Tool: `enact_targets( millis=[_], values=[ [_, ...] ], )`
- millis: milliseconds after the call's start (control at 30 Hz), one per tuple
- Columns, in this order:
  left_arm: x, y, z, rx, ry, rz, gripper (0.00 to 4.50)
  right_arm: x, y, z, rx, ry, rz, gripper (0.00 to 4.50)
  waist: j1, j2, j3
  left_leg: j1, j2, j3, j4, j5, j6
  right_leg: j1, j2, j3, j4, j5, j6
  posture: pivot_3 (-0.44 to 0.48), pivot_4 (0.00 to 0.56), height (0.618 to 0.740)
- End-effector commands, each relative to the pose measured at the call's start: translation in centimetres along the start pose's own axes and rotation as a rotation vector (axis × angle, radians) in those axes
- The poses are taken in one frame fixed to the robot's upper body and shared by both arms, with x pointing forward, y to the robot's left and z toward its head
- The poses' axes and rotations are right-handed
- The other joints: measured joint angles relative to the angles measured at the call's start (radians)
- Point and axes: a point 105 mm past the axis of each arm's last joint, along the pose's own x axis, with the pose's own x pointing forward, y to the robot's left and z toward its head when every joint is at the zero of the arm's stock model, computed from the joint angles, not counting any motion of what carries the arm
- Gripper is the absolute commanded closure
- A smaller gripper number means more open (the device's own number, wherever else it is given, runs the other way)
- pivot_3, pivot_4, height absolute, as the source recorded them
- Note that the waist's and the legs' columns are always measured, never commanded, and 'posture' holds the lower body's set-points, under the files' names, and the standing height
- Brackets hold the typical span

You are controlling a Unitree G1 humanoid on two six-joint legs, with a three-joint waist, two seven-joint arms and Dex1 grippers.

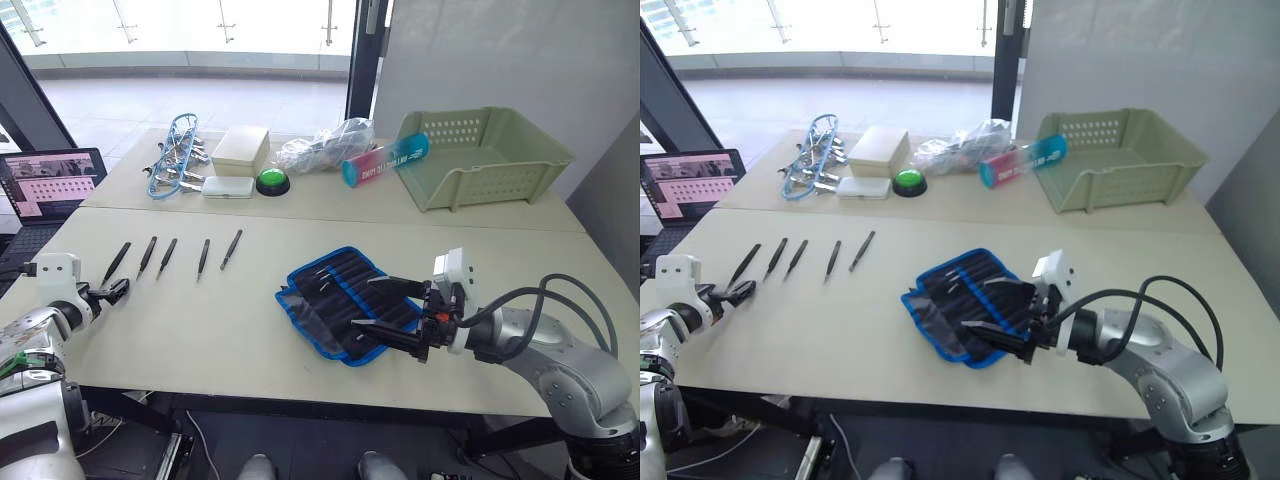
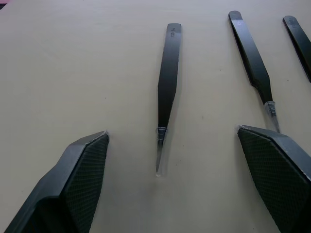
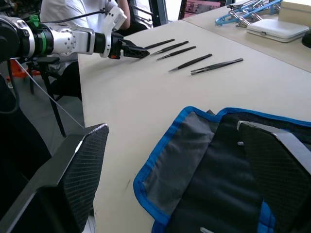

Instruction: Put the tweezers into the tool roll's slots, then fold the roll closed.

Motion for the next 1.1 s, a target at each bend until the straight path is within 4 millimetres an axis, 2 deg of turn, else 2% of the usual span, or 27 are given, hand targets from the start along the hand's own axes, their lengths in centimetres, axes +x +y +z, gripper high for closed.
enact_targets(
  millis=[33,233,400,567,667,800,900,967,1033,1100],
  values=[
    [0.4,-0.7,-1.6,0.024,0.068,0.0,0.88,-0.7,0.2,1.0,-0.035,-0.02,-0.021,0.0,0.001,0.0,0.0,0.0,0.0,0.0,0.0,0.0,0.0,0.0,0.0,0.0,0.0,0.0,0.0,0.0,0.15,0.74],
    [1.0,-1.7,-1.5,0.003,0.063,-0.011,2.82,-1.1,-0.1,1.4,-0.041,-0.031,-0.059,0.0,0.0,0.002,-0.001,0.001,0.0,0.0,0.001,0.001,-0.001,0.0,0.0,0.0,0.001,0.0,0.0,0.0,0.15,0.74],
    [1.1,-1.6,-1.3,0.003,0.061,0.01,4.46,-1.3,0.1,1.4,-0.034,-0.031,-0.073,0.0,0.001,0.002,-0.001,0.001,0.0,0.0,0.001,0.001,-0.001,0.0,0.0,0.0,0.001,0.0,0.0,0.0,0.15,0.74],
    [1.0,-1.0,-0.2,-0.015,0.016,0.039,4.46,-1.3,0.2,1.1,-0.029,-0.023,-0.084,0.0,0.001,0.002,-0.001,0.001,0.0,0.0,0.001,0.001,-0.001,0.001,0.0,0.0,0.001,0.0,0.0,0.0,0.15,0.74],
    [0.8,-0.1,1.1,0.009,-0.055,0.097,4.46,-1.2,0.3,0.8,-0.023,-0.019,-0.088,0.0,0.0,0.002,-0.001,0.001,0.0,0.0,0.001,0.001,-0.001,0.001,0.0,0.0,0.001,0.0,0.0,0.0,0.15,0.74],
    [0.5,-0.1,3.2,0.0,-0.162,0.078,4.46,-1.2,0.1,0.4,-0.016,-0.019,-0.12,0.0,-0.003,0.001,0.0,0.0,0.0,0.0,0.001,0.001,-0.001,0.0,0.0,0.0,0.001,0.0,0.0,0.0,0.15,0.74],
    [0.1,0.0,5.8,0.037,-0.264,0.07,4.5,-1.5,-0.2,-0.1,-0.006,-0.012,-0.161,0.85,-0.001,0.0,0.0,-0.001,0.0,0.0,0.001,0.001,-0.001,0.0,0.0,0.0,0.001,0.0,0.0,0.0,0.15,0.74],
    [0.0,-1.0,7.3,0.071,-0.326,0.016,4.5,-1.8,-0.5,-1.0,-0.002,0.015,-0.191,1.54,0.001,-0.001,0.0,-0.001,0.0,0.0,0.001,0.001,-0.001,-0.001,0.0,0.0,0.001,0.0,0.0,0.0,0.15,0.74],
    [-0.4,-2.9,9.3,0.108,-0.391,-0.084,4.5,-1.9,-1.1,-2.2,0.004,0.032,-0.248,2.18,0.001,-0.001,0.0,-0.002,0.0,0.0,0.001,0.001,-0.001,-0.001,0.0,0.0,0.001,0.0,0.0,0.0,0.15,0.74],
    [-0.9,-4.8,10.1,0.134,-0.414,-0.176,4.5,-1.9,-1.7,-3.1,-0.001,0.037,-0.307,2.95,0.001,-0.001,0.0,-0.002,0.0,0.0,0.001,0.001,-0.001,-0.001,0.0,0.0,0.001,0.0,0.0,0.0,0.15,0.74]
  ],
)
